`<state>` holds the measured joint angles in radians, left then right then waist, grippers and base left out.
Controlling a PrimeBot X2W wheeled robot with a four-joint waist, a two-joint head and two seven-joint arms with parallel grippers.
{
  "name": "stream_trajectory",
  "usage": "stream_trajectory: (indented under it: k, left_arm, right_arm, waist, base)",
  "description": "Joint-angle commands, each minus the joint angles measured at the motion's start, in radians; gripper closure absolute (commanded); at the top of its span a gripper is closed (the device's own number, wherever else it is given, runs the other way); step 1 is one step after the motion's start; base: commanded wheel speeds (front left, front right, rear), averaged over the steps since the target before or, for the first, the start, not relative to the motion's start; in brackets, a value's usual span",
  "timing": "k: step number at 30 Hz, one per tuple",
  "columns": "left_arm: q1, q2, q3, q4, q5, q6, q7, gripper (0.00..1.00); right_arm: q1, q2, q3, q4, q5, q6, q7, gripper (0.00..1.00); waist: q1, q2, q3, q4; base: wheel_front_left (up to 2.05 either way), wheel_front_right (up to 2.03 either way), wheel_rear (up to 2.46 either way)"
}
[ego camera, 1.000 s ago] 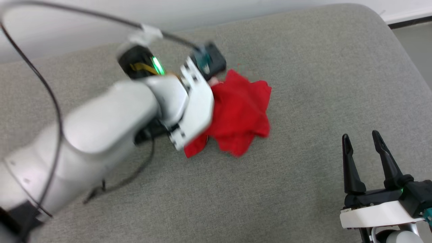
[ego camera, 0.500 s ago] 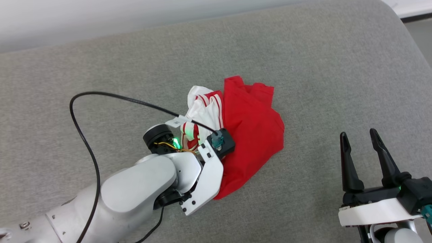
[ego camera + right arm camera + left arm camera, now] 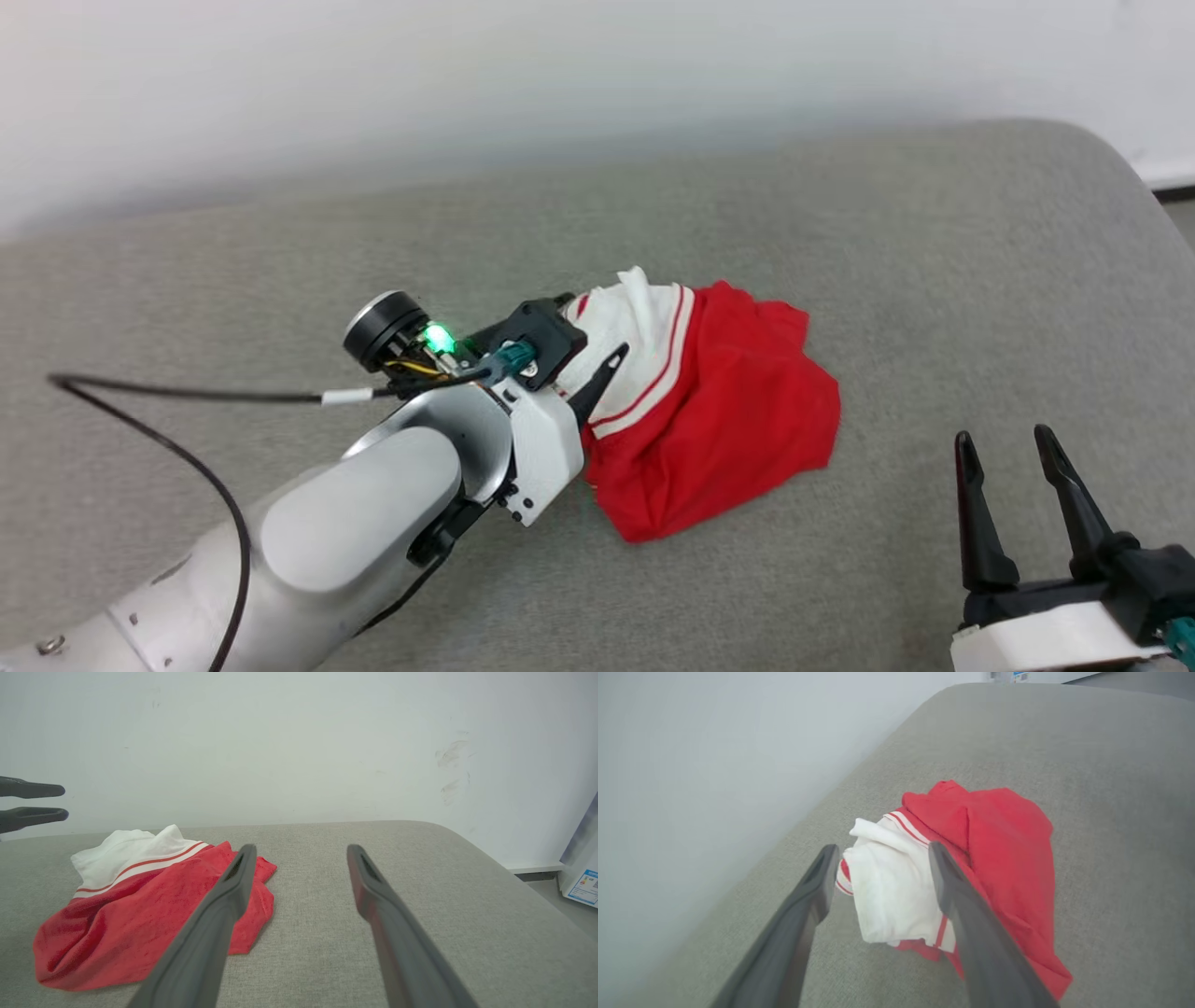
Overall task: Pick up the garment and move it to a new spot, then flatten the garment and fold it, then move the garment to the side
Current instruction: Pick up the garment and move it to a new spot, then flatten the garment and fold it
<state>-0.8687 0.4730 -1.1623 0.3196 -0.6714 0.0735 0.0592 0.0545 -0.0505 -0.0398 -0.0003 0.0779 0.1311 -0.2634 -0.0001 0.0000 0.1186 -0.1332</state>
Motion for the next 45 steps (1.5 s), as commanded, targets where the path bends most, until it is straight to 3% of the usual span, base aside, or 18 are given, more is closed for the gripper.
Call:
stream_trajectory:
  k: [1,11,15,21,24,30,45]
  left_arm:
    - [0.021,0.008,0.007,-0.006,0.01,0.027,-0.026,0.0]
    - [0.209,0.037,0.139,-0.032,0.039,0.325,-0.293,0.0]
    - [0.296,0.044,0.198,-0.065,0.052,0.409,-0.32,0.0]
    - [0.448,0.038,0.331,-0.176,0.136,0.495,-0.325,0.0]
    - [0.527,0.027,0.4,-0.229,0.19,0.505,-0.324,0.0]
    - [0.666,-0.02,0.525,-0.283,0.274,0.482,-0.324,0.0]
    - [0.871,-0.167,0.741,-0.265,0.411,0.329,-0.325,0.0]
  right_arm:
    - [0.015,0.001,-0.005,0.0,-0.008,-0.001,-0.002,0.0]
    - [0.053,0.001,-0.028,-0.011,-0.001,-0.001,-0.002,0.0]
    - [0.061,0.001,-0.034,-0.015,-0.002,-0.001,-0.002,0.0]
    - [0.072,0.001,-0.038,-0.023,0.007,-0.001,-0.002,0.0]
    - [0.072,0.001,-0.04,-0.029,0.013,-0.001,-0.002,0.0]
    - [0.089,0.001,-0.037,-0.037,0.028,-0.001,-0.002,0.0]
    - [0.146,0.001,-0.03,-0.022,0.067,-0.001,-0.002,0.0]
  waist:
    - [0.0001,0.0,-0.037,0.037]
    - [0.0001,0.0,-0.081,0.109]
    - [0.0001,0.0,-0.092,0.127]
    - [0.0001,0.0,-0.104,0.145]
    - [0.0001,0.0,-0.11,0.151]
    - [0.0001,0.0,-0.124,0.158]
    - [0.0001,0.0,-0.165,0.16]
  base:
    - [0.0,0.0,0.0]
    - [0.0,0.0,0.0]
    - [0.0,0.0,0.0]
    - [0.0,0.0,0.0]
    - [0.0,0.0,0.0]
    - [0.0,0.0,0.0]
    - [0.0,0.0,0.0]
